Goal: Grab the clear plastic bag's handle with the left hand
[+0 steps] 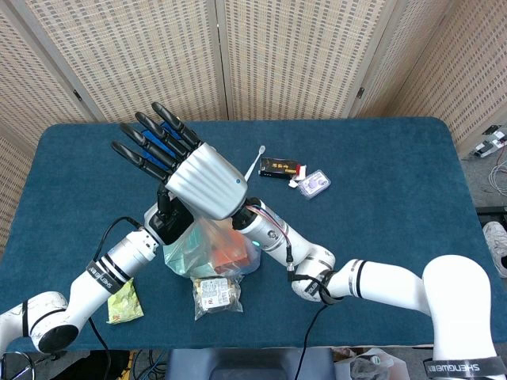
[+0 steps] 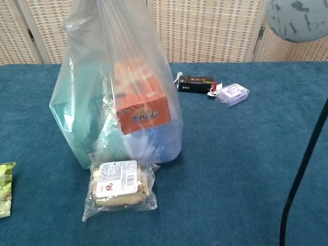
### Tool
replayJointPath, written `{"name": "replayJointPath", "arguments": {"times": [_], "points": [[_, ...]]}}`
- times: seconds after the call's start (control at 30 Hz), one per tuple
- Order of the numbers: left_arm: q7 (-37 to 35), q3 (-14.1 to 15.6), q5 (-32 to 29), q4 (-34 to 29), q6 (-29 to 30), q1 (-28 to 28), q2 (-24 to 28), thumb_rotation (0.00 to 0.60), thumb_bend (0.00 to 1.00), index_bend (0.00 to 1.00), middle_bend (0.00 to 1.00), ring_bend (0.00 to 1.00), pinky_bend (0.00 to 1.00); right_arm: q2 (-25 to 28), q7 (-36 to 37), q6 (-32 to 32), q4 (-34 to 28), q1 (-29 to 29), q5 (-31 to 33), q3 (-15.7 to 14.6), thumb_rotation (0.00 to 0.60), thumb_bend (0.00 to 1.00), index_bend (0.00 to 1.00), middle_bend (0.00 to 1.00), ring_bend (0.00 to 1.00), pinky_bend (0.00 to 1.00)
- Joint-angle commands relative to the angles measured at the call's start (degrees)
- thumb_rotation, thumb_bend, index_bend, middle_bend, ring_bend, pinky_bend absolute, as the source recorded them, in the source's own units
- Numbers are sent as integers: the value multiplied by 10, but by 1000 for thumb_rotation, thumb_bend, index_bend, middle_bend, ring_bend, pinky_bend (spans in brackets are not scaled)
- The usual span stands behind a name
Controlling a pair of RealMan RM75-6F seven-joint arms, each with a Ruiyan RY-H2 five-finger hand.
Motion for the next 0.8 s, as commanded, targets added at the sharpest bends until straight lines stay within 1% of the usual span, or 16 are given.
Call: {"name": "replayJointPath", "arguments": {"times": [0.03, 0.23, 0.5, 0.6, 0.8], "points": [[5, -2, -3, -3, -7, -1, -2, 0, 210, 256, 250, 258, 180, -3, -2, -1, -1, 4, 3, 4, 600, 262, 0, 102, 0, 12], [27, -8, -21, 2, -16, -5, -10, 0, 209, 256, 250, 258, 180, -1, -13, -5, -12, 5, 2, 0, 600, 262, 0, 102, 0, 12], [59, -22, -58, 3, -13, 2, -17, 0, 210, 250, 250, 258, 195, 32, -38, -22, -65, -14, 14, -11, 600, 260, 0, 91, 0, 11], [66, -27, -64, 2, -16, 5, -16, 0, 210, 244, 250, 258, 194, 46, -54, -28, -87, -22, 19, -15, 600, 228, 0, 81, 0, 5], [67, -43, -79, 8, -26, 10, -15, 0, 209, 243, 250, 257, 194, 77, -81, -34, -131, -42, 27, -23, 600, 108, 0, 59, 0, 0]]}}
